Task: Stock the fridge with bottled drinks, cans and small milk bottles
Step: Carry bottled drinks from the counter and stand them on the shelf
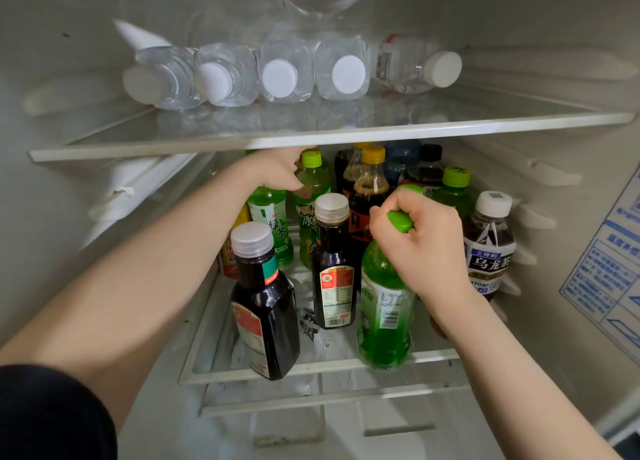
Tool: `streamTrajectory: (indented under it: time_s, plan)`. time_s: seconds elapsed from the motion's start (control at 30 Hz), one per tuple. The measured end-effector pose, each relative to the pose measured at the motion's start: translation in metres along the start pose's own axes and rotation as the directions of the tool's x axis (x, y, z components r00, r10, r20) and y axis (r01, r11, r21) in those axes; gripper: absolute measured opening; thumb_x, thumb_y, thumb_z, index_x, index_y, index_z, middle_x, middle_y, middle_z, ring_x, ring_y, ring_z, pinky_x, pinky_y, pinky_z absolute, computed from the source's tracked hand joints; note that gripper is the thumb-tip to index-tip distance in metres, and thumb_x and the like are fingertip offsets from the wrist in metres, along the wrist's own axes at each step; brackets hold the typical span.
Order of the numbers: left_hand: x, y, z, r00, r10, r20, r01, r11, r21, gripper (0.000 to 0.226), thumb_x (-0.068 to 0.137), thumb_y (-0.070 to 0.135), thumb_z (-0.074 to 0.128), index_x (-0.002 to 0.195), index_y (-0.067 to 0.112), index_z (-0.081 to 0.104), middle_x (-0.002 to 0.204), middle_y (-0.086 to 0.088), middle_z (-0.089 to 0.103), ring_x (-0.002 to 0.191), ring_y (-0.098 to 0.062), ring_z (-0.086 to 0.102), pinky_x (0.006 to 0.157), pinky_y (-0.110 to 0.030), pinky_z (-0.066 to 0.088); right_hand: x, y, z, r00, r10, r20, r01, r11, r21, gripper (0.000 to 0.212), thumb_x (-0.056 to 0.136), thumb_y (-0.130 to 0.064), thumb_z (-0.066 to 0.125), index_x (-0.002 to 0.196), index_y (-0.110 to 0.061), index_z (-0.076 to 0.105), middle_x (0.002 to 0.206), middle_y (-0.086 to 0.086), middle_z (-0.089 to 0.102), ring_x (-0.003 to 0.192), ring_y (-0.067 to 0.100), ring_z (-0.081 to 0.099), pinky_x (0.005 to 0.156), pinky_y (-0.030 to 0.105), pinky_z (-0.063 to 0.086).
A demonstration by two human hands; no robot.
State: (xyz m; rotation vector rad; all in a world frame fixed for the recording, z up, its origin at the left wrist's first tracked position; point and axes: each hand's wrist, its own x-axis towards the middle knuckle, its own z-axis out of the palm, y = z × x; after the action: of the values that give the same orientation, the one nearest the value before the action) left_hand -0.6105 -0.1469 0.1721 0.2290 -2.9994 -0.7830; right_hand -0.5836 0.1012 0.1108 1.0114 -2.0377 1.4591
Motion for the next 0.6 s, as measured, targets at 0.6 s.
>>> streamTrajectory:
  time_s: [0.6]
  plan:
    - [-0.076,0.065,0.003,0.988,0.049,0.148,-0.063,0.993,0.097,0.044,0.089,0.037,0.060,0.131,0.031,0.049,0.119,0.011,0.056,0.103,-0.005,0.059,0.085,-0.027,0.054,-0.002,-0.001,-0.003,0.999,-0.030,-0.024,0.030,1.000,0.006,0.022,0.085,-0.021,0.065,0.065,-0.015,0.058,0.056,-0.005,0.055,0.056,0.011,0.053,0.054,0.027,0.042]
